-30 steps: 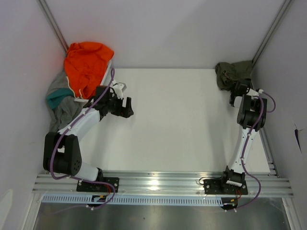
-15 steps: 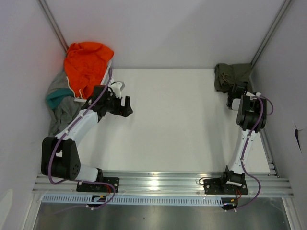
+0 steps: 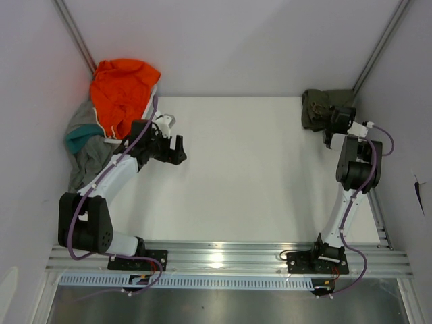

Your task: Fold and stack the shorts

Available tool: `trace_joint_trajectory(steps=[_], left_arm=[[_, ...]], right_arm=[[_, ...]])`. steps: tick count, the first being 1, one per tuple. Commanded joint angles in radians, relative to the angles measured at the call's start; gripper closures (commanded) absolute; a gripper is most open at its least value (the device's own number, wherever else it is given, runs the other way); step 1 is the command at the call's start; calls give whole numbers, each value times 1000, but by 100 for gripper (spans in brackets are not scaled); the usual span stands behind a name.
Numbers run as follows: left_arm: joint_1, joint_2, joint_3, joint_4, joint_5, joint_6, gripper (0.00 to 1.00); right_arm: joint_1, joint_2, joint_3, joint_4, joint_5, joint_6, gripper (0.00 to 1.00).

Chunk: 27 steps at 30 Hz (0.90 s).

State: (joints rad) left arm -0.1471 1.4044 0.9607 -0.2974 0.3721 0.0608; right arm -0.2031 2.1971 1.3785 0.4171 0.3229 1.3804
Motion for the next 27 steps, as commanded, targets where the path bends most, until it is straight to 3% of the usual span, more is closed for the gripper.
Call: trace_joint_trajectory(steps=[1, 7, 13, 14, 16, 18, 27], left_arm=[[11, -41, -1, 23, 21, 17, 6], [24, -62, 1, 23, 25, 17, 6], [66, -134, -31, 58, 42, 11, 6], [69, -151, -58, 79, 44, 11, 6], [70, -206, -79, 102, 41, 8, 6], [70, -248, -118, 144, 27, 2, 6], [96, -421, -202, 235, -99, 4, 5]], right_arm=[[-15, -144, -2, -138, 65, -34, 0], [-24, -348, -94, -235, -11, -108, 1], [86, -557, -166, -262, -142, -629, 1], [106, -639, -244, -235, -122, -756, 1], [139, -730, -346, -128, -160, -854, 0], [133, -858, -497, -54, -304, -938, 1], [234, -1164, -746, -124, -228, -1046, 0]])
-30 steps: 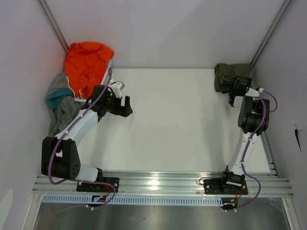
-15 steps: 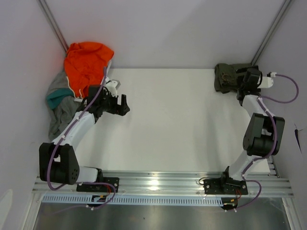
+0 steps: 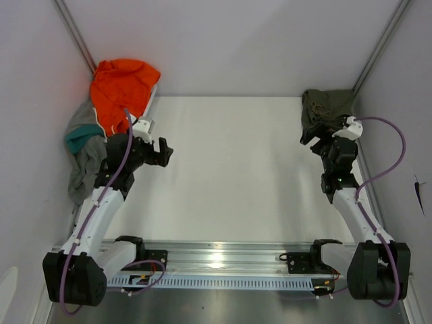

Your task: Fold and stack the shorts

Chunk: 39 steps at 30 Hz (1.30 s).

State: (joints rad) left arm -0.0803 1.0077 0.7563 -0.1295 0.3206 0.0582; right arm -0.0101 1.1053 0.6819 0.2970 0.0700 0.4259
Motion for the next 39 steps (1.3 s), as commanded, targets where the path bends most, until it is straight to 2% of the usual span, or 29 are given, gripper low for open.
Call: trace_joint_trajectory(steps=[1, 3, 7, 11, 14, 17, 19, 21, 28, 37, 39], left_arm=[[42, -23, 9, 48, -45, 11, 5], [71, -20, 26, 30, -61, 31, 5], [308, 2, 80, -70, -40, 46, 5], [387, -7, 72, -119, -153, 207, 5], [467, -21, 63, -162, -129, 412, 2], [524, 15, 72, -202, -196, 585, 2], [556, 49, 51, -186, -233, 653, 2], [597, 83, 64, -241, -210, 712, 2], [613, 227, 1, -182, -265, 862, 1], [628, 563, 159, -141, -314, 902, 1], [639, 612, 211, -102, -370, 898, 1]], right_arm=[[45, -91, -89, -6, 33, -85, 1], [61, -119, -123, 1, 25, -84, 1], [96, -168, -163, -21, 53, -90, 0], [101, -186, -170, -32, 73, -79, 0], [101, -191, -168, -30, 73, -75, 0], [99, -185, -170, -29, 73, -67, 1], [98, -179, -171, -24, 70, -55, 1], [96, -171, -171, -18, 65, -46, 1], [96, -159, -173, -7, 51, -33, 0], [96, -160, -174, -15, 53, -35, 0], [96, -165, -171, -18, 56, -38, 0]])
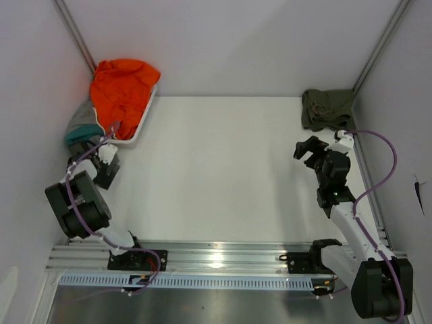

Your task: Fold and stack the shorts

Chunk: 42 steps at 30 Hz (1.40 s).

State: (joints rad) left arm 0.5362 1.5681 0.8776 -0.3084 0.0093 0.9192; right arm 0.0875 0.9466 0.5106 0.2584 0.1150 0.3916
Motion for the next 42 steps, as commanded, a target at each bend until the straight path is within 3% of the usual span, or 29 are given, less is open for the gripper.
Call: trace_joint_trajectory(steps=[1, 3, 4, 6, 9, 10, 15, 23, 26, 30, 34, 39, 41, 42], left_arm=[[25, 97, 104, 77, -66, 27, 3], [31, 130, 145, 97, -97, 20, 14], [33, 157, 152, 97, -106, 18, 34], [34, 164, 146, 132, -129, 17, 65], [33, 129, 107, 204, -147, 15, 82], [33, 115, 95, 213, -150, 18, 99], [36, -54, 104, 119, -99, -19, 100], [38, -313, 542, -358, 109, -172, 99], [34, -402, 647, -402, 158, -215, 100], [31, -511, 770, -405, 228, -272, 100], [12, -545, 935, -449, 305, -347, 99], [-56, -554, 1040, -506, 422, -433, 99], [-96, -566, 1028, -447, 370, -476, 100], [-110, -563, 1032, -417, 271, -505, 100]], right_arm=[[-2, -9, 0, 18, 12, -3, 1], [-3, -15, -1, 12, 20, -3, 0], [-5, -16, 0, 8, 23, -7, 0], [-5, -20, -1, 5, 25, -5, 0], [-5, -16, 0, 10, 17, -2, 1], [-5, -14, 0, 10, 15, 0, 1], [1, 6, 5, 27, -12, 4, 0], [105, 127, 100, 16, -35, -40, 1], [155, 210, 150, 1, -35, -51, 0], [268, 299, 216, 88, -164, -86, 1], [492, 414, 406, 82, -143, -174, 1], [619, 533, 555, 110, -175, -203, 1], [646, 563, 601, 119, -185, -185, 2], [652, 601, 618, 119, -199, -181, 2]])
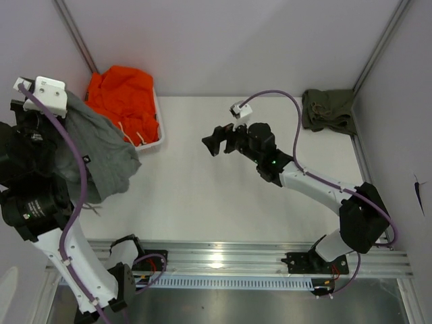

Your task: Fold and stack the shorts

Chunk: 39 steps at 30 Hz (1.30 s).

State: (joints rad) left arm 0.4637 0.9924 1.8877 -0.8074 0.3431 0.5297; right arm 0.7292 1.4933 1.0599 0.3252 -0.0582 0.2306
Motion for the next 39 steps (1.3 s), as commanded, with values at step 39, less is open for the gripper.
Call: trace_joint_trajectory(steps=[39], left_arm=[[-48, -185, 48, 490, -173, -204, 99]], right_arm=[[127, 1204, 1233, 149, -25, 245, 13]])
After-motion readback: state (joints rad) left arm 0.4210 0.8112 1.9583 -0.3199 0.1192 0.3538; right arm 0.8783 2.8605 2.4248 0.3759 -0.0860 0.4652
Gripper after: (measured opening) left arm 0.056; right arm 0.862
